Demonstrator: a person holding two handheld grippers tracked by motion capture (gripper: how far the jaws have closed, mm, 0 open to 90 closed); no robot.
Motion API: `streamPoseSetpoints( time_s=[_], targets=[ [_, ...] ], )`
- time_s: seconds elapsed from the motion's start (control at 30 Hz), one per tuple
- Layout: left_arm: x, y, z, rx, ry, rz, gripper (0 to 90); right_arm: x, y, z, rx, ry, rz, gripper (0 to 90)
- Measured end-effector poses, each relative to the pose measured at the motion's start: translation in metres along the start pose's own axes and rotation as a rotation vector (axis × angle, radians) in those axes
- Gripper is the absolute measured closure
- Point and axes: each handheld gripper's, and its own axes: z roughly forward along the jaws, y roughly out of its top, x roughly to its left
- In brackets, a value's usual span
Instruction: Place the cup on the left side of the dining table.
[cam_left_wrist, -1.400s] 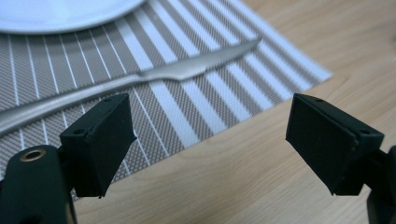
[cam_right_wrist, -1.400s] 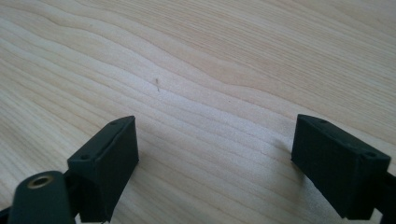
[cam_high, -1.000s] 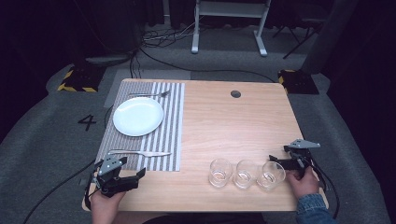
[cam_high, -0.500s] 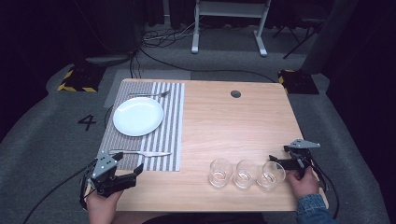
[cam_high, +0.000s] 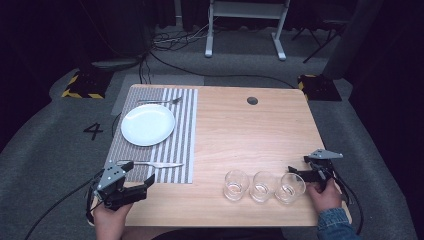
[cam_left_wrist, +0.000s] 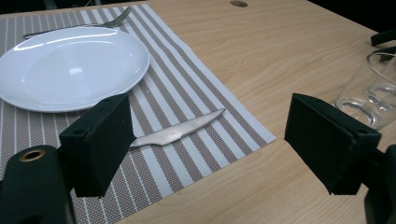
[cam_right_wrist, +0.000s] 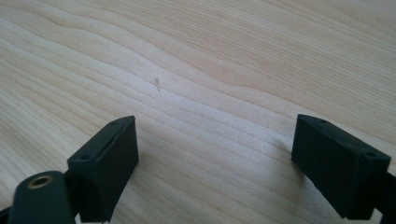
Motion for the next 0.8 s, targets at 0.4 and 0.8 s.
streamPoseSetpoints(
  time_s=[0.4,0.8],
  targets=[
    [-0.018,0.017,0.016,0.024,-0.031,0.065,15.8,0.0,0.0,0.0,0.0,0.0,0.001,14.8],
    [-0.043,0.041,0.037,0.028,-0.121,0.142,15.9,0.0,0.0,0.0,0.0,0.0,-0.001,14.8]
  ],
)
